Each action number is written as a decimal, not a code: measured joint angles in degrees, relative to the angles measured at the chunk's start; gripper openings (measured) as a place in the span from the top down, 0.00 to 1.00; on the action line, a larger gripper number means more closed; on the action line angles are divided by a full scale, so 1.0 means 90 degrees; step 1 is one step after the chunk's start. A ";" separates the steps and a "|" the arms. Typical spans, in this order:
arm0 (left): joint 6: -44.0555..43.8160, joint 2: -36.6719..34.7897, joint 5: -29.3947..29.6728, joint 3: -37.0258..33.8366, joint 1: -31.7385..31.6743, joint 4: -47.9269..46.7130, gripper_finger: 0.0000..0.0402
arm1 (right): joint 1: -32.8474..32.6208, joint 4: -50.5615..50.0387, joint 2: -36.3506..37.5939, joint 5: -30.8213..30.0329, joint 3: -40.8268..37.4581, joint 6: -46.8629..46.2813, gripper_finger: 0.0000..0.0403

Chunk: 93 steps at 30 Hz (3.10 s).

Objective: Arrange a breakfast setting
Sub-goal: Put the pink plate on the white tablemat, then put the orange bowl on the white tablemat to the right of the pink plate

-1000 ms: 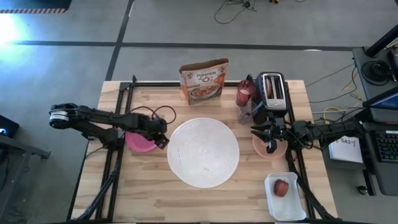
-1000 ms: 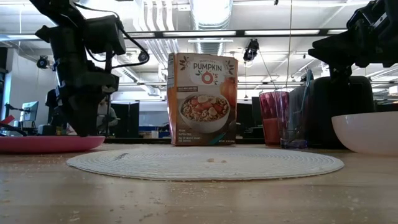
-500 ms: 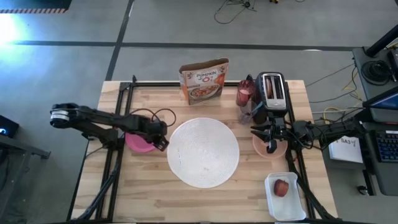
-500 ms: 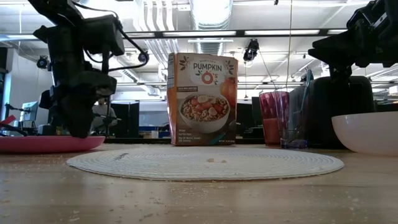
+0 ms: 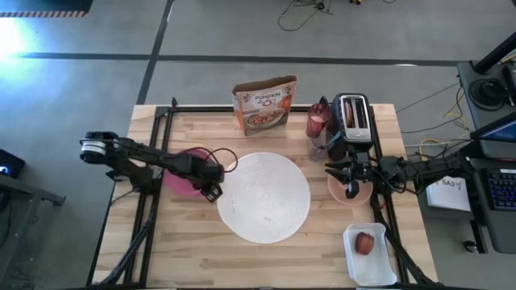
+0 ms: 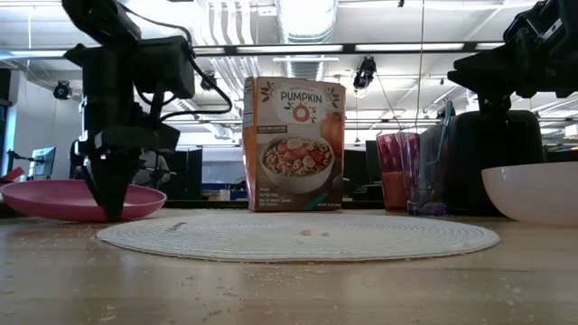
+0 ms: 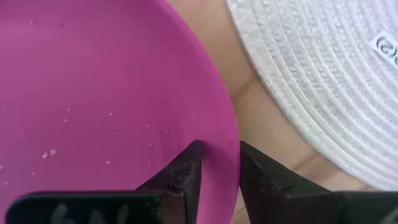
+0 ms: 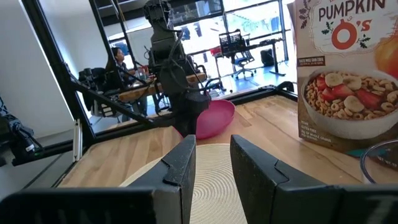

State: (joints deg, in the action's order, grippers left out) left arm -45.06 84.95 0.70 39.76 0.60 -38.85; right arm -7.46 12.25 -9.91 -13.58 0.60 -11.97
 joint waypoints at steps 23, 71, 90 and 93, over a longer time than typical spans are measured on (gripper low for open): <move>0.1973 0.0256 0.0326 0.2354 0.1552 -0.0311 1.00 | 0.0000 0.0000 0.0002 0.0000 -0.0002 0.0000 0.77; 0.3280 0.2509 0.0188 0.4576 0.2531 -0.2005 0.68 | -0.0001 0.0000 0.0001 0.0000 -0.0001 0.0000 0.77; 0.0322 0.0673 0.1577 0.2748 0.3372 -0.1595 0.68 | -0.0002 -0.0204 0.0000 0.0000 0.0000 0.0683 0.77; -0.0312 0.0453 0.1878 0.2388 0.3647 -0.1309 0.68 | 0.0000 -0.0202 0.0000 0.0000 -0.0002 0.0690 0.77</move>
State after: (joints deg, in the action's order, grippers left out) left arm -47.87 89.02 17.60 61.25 33.43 -50.63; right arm -7.46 10.43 -9.91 -13.58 0.59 -5.76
